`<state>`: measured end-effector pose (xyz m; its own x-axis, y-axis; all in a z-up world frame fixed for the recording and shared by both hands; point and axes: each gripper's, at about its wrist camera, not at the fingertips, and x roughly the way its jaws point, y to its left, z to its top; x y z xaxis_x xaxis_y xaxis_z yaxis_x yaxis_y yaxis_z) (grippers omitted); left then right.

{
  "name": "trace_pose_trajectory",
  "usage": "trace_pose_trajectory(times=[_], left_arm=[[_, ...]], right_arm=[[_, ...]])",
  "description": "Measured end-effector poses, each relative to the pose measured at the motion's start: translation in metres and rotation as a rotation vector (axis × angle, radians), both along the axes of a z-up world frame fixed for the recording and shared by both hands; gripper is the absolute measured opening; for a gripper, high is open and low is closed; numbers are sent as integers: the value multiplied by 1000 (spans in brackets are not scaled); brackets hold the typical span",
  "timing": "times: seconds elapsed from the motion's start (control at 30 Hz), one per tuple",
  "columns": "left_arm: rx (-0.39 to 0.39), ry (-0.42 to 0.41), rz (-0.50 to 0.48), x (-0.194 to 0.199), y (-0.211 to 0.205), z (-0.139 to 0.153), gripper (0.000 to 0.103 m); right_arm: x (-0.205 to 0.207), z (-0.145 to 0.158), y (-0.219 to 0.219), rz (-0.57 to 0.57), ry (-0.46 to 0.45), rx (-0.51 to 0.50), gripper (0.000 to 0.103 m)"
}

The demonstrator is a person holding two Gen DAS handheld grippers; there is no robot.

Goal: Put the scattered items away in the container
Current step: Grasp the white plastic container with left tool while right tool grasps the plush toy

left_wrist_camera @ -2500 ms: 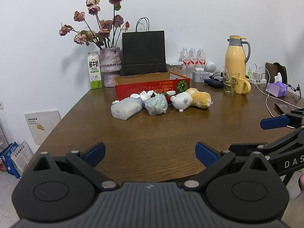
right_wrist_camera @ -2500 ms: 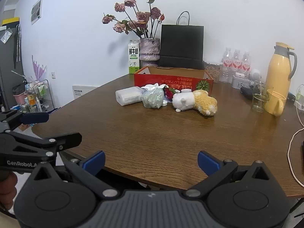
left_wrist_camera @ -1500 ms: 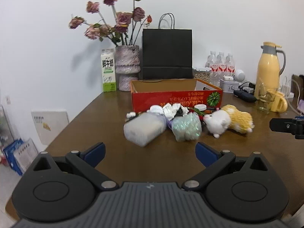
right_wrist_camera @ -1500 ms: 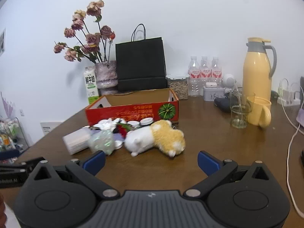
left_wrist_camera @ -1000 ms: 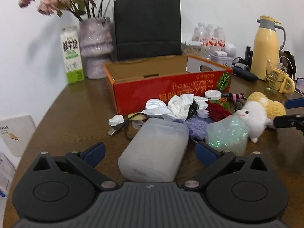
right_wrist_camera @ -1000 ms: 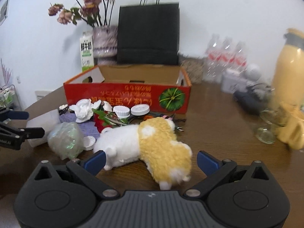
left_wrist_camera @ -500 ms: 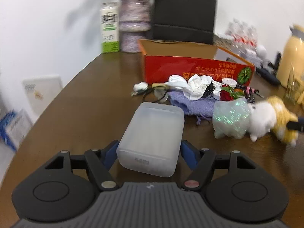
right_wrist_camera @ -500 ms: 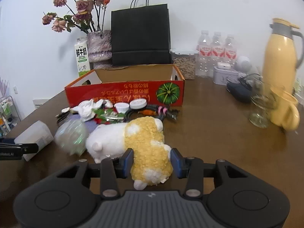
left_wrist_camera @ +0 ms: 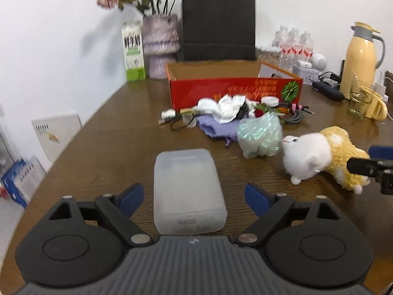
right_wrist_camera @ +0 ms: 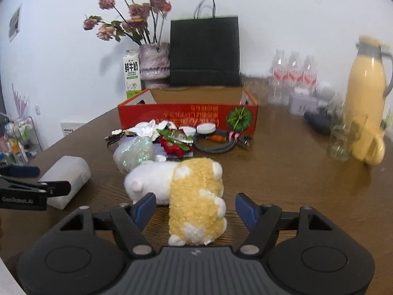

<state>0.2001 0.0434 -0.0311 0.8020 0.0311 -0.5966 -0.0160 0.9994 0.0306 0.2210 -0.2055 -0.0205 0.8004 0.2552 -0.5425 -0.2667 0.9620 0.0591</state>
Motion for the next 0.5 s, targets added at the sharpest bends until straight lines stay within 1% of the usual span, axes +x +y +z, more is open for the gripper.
trace_pose_trajectory(times=[0.03, 0.07, 0.17, 0.27, 0.37, 0.5], left_arm=[[-11, 13, 5, 4, 2, -2, 80], [-12, 27, 16, 6, 3, -5, 67], [-42, 25, 49, 4, 9, -8, 66], [-57, 2, 62, -6, 10, -3, 65], [-86, -43, 64, -16, 14, 14, 65], [-113, -138, 66, -18, 20, 44, 65]], right_arm=[[4, -2, 0, -6, 15, 6, 59], [7, -6, -1, -8, 21, 12, 50], [10, -15, -1, -17, 28, 22, 48], [3, -13, -5, -31, 14, 36, 45], [-3, -1, -13, -29, 0, 60, 43], [2, 18, -26, 5, 2, 120, 39]])
